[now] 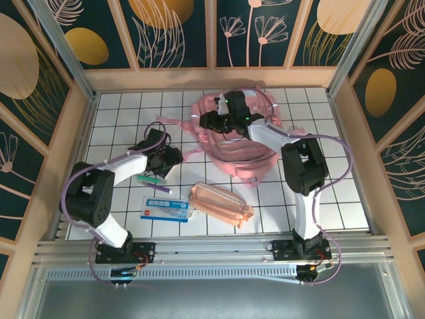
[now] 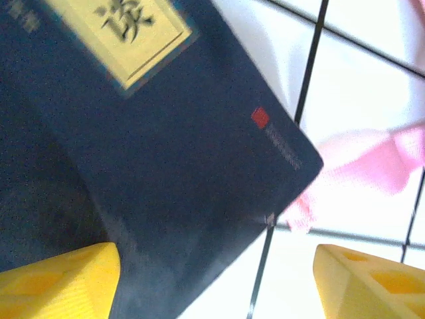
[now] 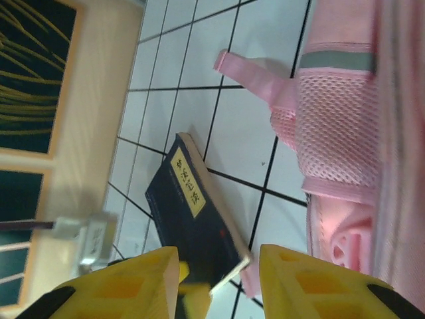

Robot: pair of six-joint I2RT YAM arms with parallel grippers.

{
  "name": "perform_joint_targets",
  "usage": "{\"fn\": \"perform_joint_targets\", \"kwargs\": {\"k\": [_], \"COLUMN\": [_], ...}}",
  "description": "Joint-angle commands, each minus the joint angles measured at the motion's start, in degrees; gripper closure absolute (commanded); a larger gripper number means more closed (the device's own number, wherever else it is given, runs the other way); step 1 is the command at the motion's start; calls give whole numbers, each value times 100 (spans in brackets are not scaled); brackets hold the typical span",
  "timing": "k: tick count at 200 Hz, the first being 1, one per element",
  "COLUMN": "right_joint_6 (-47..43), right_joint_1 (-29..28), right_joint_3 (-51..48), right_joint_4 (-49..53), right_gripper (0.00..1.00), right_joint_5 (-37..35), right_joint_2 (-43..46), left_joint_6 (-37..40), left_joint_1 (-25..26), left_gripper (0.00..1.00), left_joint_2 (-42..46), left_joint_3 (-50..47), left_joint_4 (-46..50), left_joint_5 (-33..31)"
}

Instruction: Pack books, pencil case, and school supplies into a backpack

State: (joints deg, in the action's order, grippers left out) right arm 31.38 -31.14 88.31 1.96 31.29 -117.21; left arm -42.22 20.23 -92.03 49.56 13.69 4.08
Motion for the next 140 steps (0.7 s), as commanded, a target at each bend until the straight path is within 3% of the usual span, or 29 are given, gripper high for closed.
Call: {"fn": "perform_joint_targets", "kwargs": {"k": [1,34,62,140], "right_joint_6": [-720,-927,-1295,-1520], "right_joint_1": [-319,-695,-980,-1097], "right_joint_3": [492,1305,2118,2329], "right_joint_4": [77,159,888,1313], "right_gripper": [62,61,61,62], "right_joint_5": [162,168,-133,-365], "right_joint_2": [-509,-1307,-1933,-2549], "left_joint_6": [-284,-419,-272,-468], "left_joint_1": [1,-648,-1434,-1891], "left_gripper": [21,20,23,32], "left_joint_2": [829,1622,1460,339], "left_joint_3": [88,-153,-484,-445], "left_joint_4": [787,949,742,87], "left_joint_5": [99,353,561,163]}}
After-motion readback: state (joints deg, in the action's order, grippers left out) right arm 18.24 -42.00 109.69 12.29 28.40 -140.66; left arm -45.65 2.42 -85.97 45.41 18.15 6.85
